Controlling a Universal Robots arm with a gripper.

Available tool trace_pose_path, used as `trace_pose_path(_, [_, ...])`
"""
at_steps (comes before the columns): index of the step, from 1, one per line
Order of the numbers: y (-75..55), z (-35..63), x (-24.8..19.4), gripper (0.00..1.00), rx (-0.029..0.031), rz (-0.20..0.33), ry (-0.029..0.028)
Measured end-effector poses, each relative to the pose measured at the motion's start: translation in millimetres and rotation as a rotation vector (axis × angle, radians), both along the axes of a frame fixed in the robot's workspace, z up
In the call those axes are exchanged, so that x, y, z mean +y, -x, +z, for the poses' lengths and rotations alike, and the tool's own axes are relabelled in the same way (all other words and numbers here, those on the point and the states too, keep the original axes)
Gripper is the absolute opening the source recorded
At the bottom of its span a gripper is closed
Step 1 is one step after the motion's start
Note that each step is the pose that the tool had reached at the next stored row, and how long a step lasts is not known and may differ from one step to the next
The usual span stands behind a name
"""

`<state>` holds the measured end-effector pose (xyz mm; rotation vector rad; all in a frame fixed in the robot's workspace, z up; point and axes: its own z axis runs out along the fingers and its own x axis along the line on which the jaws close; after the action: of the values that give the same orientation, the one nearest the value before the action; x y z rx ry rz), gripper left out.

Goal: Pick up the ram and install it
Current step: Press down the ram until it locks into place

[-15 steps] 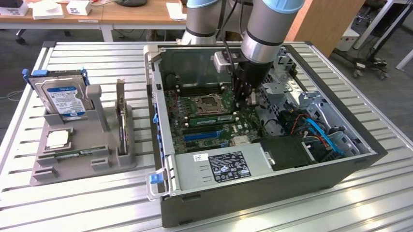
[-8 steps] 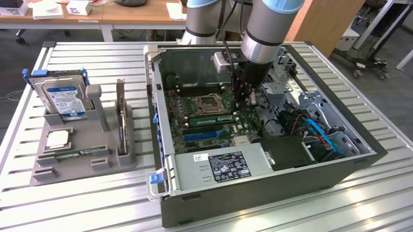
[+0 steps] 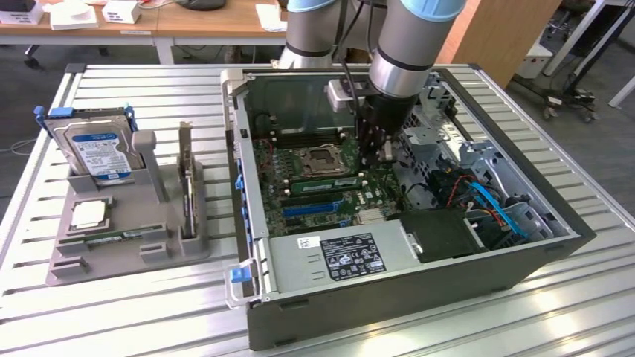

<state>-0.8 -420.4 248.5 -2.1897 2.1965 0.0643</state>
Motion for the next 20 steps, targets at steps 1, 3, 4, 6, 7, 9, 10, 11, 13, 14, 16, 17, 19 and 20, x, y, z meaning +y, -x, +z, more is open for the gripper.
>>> trace_pose_path(1, [0.0, -0.9, 0.0, 0.09, 0.0000, 0.000, 0.0002])
trace_pose_path(3, [0.0, -2.8, 0.0, 0.09, 0.0000, 0.000, 0.0000])
trace_pose_path(4, [0.0, -3.7, 0.0, 0.09, 0.0000, 0.000, 0.0000])
trace_pose_path(6, [0.0, -5.4, 0.0, 0.09, 0.0000, 0.000, 0.0000])
trace_pose_path(7, [0.0, -6.0, 0.1, 0.09, 0.0000, 0.000, 0.0000])
trace_pose_path(9, [0.0, -6.3, 0.0, 0.09, 0.0000, 0.000, 0.0002])
trace_pose_path(10, [0.0, -6.3, 0.0, 0.09, 0.0000, 0.000, 0.0002])
trace_pose_path(11, [0.0, -6.3, 0.0, 0.09, 0.0000, 0.000, 0.0002])
trace_pose_path(13, [-0.8, -6.4, 0.0, 0.09, 0.0000, 0.000, -0.0001])
trace_pose_path(14, [-1.6, -6.4, 0.0, 0.09, 0.0001, 0.000, -0.0002])
trace_pose_path(16, [-2.9, -6.5, 0.1, 0.09, 0.0000, 0.000, -0.0003])
trace_pose_path(17, [-3.2, -6.5, 0.1, 0.09, 0.0000, 0.000, -0.0004])
trace_pose_path(19, [-3.2, -6.5, 0.1, 0.09, -0.0001, 0.000, -0.0004])
trace_pose_path(20, [-3.2, -6.5, 0.1, 0.09, 0.0000, 0.000, -0.0005])
